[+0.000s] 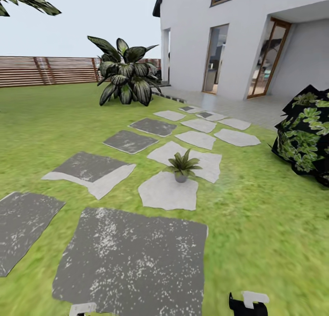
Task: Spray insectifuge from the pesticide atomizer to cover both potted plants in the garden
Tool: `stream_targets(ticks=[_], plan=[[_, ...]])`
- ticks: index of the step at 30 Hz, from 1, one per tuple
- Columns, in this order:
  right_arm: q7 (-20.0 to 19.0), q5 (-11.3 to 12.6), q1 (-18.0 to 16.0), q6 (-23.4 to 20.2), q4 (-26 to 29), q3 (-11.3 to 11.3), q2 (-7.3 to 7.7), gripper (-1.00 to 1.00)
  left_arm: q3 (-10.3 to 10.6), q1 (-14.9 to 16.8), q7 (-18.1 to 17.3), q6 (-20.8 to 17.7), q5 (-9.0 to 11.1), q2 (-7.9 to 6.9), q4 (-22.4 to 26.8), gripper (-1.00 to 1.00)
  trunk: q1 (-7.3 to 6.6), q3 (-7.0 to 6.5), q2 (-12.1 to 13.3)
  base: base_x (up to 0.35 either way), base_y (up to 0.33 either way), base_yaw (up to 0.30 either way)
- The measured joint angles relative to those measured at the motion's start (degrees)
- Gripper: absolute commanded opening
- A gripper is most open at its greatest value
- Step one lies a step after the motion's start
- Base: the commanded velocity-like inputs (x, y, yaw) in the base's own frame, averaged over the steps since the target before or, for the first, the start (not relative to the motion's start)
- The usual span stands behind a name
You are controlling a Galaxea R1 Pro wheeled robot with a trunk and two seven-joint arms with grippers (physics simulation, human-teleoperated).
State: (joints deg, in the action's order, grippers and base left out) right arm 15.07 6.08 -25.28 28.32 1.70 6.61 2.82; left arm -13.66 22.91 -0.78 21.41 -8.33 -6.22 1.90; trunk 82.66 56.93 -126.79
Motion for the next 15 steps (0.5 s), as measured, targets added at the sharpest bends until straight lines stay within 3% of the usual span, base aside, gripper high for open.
stream_targets(ticks=[4, 15], plan=[[0.0, 0.0, 0.0, 0.0, 0.0, 0.0, -0.04, 1.00, 0.0, 0.0, 0.0, 0.0, 0.0, 0.00, 0.0, -1.00, 0.00, 0.00, 0.0, 0.226, -0.256, -0.100], [-0.2, -0.4, 0.0, 0.0, 0.0, 0.3, 0.00, 1.00, 0.0, 0.0, 0.0, 0.0, -0.1, 0.01, 0.0, -1.00, 0.01, 0.00, 0.0, 0.172, -0.289, -0.005]])
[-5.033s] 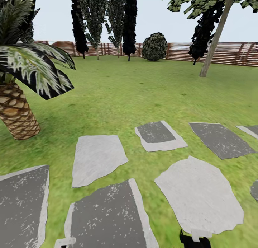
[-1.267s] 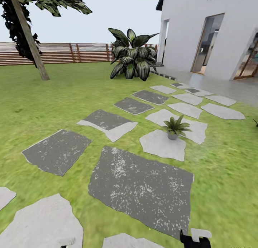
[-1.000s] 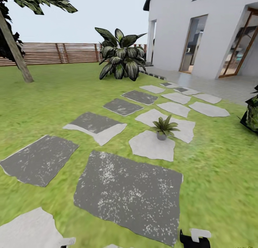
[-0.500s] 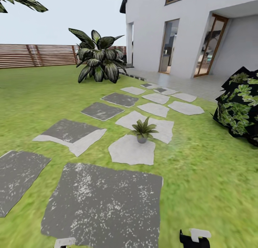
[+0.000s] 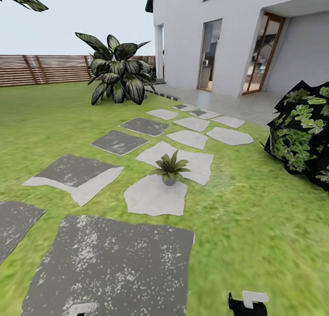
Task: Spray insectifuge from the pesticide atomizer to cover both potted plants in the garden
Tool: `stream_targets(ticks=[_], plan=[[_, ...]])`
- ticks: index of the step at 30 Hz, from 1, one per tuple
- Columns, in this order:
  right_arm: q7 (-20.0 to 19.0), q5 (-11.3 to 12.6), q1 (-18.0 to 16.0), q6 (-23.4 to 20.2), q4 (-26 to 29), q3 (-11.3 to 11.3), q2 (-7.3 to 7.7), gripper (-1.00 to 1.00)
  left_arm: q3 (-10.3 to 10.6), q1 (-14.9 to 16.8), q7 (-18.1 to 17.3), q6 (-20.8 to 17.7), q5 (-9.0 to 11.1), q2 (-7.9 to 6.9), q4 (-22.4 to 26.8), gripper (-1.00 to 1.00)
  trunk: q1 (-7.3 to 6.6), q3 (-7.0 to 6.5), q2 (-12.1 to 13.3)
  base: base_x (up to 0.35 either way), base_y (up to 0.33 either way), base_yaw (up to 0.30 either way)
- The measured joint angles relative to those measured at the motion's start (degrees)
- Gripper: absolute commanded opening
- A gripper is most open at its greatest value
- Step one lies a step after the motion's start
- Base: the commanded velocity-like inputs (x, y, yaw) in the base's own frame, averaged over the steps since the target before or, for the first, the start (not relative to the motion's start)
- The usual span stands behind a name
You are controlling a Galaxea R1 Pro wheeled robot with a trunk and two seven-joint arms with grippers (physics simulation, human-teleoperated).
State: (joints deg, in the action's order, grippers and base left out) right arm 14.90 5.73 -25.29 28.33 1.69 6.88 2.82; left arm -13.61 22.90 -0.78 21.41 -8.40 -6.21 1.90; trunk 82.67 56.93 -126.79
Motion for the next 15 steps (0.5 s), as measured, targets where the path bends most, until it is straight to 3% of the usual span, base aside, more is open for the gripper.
stream_targets(ticks=[15], plan=[[0.1, 0.2, 0.0, 0.0, 0.0, 0.1, -0.17, 1.00, -0.1, 0.0, 0.0, 0.0, 0.1, -0.05, 0.0, -1.00, 0.00, 0.00, 0.0, 0.167, -0.292, 0.000]])
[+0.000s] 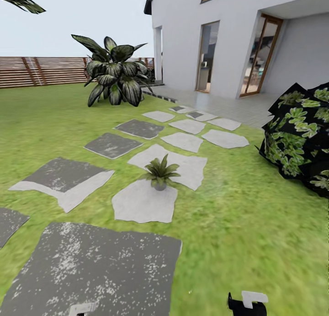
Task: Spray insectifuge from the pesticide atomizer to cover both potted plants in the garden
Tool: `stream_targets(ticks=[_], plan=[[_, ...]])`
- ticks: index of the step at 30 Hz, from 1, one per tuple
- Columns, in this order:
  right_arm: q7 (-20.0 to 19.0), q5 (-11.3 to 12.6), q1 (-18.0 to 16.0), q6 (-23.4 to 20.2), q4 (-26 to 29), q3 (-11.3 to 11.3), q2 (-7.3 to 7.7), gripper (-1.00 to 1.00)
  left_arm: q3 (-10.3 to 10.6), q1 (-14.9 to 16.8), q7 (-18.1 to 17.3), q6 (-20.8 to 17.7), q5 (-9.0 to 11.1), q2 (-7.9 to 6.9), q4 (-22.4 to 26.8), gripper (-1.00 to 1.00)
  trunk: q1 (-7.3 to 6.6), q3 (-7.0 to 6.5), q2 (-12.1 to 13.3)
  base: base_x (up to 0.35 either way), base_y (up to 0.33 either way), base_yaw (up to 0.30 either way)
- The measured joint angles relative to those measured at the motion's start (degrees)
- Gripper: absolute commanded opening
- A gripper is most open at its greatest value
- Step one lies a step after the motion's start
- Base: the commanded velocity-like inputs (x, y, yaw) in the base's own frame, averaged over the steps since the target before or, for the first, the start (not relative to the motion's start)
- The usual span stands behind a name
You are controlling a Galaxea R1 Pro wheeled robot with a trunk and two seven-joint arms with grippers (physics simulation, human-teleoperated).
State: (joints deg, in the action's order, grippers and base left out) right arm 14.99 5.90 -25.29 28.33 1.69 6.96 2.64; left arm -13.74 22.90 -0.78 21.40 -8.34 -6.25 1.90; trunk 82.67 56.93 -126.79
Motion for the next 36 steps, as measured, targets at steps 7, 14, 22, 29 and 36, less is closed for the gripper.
stream_targets(ticks=[7, 14, 22, 29, 36], plan=[[0.0, 0.0, 0.0, 0.0, 0.0, 0.0, -0.04, 1.00, 0.0, 0.0, 0.0, 0.0, 0.0, 0.00, 0.0, -1.00, 0.00, 0.00, 0.0, 0.171, -0.292, 0.162], [0.0, 0.0, 0.0, 0.0, 0.0, 0.0, -0.10, 1.00, 0.0, 0.0, 0.0, 0.0, 0.0, -0.03, 0.0, -1.00, 0.00, 0.00, 0.0, 0.174, -0.292, 0.273], [0.0, 0.0, 0.0, 0.0, 0.0, 0.0, -0.10, 1.00, 0.0, 0.0, 0.0, 0.0, 0.0, -0.06, 0.0, -1.00, 0.00, 0.00, 0.0, 0.174, -0.292, 0.275], [0.0, 0.0, 0.0, 0.0, 0.0, 0.0, -0.09, 1.00, 0.0, 0.0, 0.0, 0.0, 0.0, -0.04, 0.0, -1.00, 0.01, 0.00, 0.0, 0.174, -0.292, 0.057], [0.0, 0.0, 0.0, 0.0, 0.0, 0.0, -0.09, 1.00, 0.0, 0.0, 0.0, 0.0, 0.0, 0.01, 0.0, -1.00, 0.00, 0.00, 0.0, 0.174, -0.292, 0.002]])
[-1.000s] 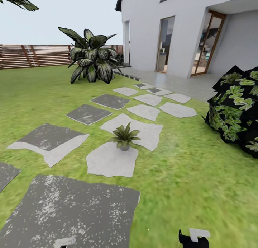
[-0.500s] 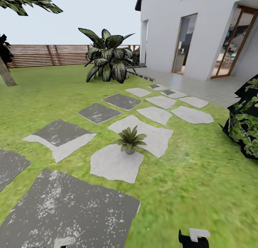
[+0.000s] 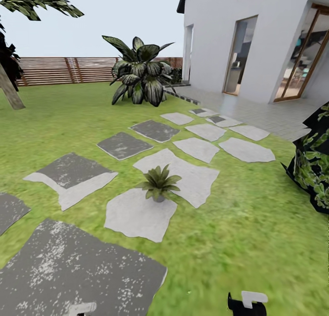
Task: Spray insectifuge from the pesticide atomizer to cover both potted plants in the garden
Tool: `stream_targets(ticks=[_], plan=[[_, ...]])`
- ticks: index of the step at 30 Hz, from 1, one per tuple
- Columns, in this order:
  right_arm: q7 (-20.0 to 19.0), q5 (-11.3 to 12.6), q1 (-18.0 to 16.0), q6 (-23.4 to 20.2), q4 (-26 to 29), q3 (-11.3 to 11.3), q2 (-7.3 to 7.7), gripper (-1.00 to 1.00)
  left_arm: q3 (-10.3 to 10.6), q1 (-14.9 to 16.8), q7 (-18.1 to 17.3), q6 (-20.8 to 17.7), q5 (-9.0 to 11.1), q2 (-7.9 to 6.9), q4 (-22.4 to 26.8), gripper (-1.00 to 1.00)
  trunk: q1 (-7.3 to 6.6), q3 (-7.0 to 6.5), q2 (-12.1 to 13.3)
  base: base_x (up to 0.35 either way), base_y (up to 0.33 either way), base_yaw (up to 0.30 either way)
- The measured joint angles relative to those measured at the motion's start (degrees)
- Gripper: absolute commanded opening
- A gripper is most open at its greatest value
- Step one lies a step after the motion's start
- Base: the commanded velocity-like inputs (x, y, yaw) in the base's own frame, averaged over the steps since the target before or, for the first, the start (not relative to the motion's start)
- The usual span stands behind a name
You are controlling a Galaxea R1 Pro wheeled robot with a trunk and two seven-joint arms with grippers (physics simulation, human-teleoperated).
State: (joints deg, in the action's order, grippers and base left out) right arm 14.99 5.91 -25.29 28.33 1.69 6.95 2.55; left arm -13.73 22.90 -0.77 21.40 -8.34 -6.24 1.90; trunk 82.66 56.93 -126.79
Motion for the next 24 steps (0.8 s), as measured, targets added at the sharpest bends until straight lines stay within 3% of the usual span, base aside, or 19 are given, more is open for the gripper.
stream_targets(ticks=[6, 18, 24], plan=[[0.0, 0.0, 0.0, 0.0, 0.0, 0.0, 0.00, 1.00, 0.0, 0.0, 0.0, 0.0, 0.0, 0.02, 0.0, -1.00, 0.00, 0.00, 0.0, 0.174, -0.292, 0.026], [0.0, 0.0, 0.0, 0.0, 0.0, 0.0, -0.01, 1.00, -0.1, 0.0, 0.0, 0.0, 0.1, -0.06, 0.0, -1.00, 0.00, 0.00, 0.0, 0.174, -0.292, 0.246], [0.0, 0.0, 0.0, 0.0, 0.0, 0.0, 0.00, 1.00, 0.0, 0.0, 0.0, 0.0, 0.1, -0.07, 0.0, -1.00, -0.01, 0.00, 0.0, 0.200, -0.272, 0.038]])
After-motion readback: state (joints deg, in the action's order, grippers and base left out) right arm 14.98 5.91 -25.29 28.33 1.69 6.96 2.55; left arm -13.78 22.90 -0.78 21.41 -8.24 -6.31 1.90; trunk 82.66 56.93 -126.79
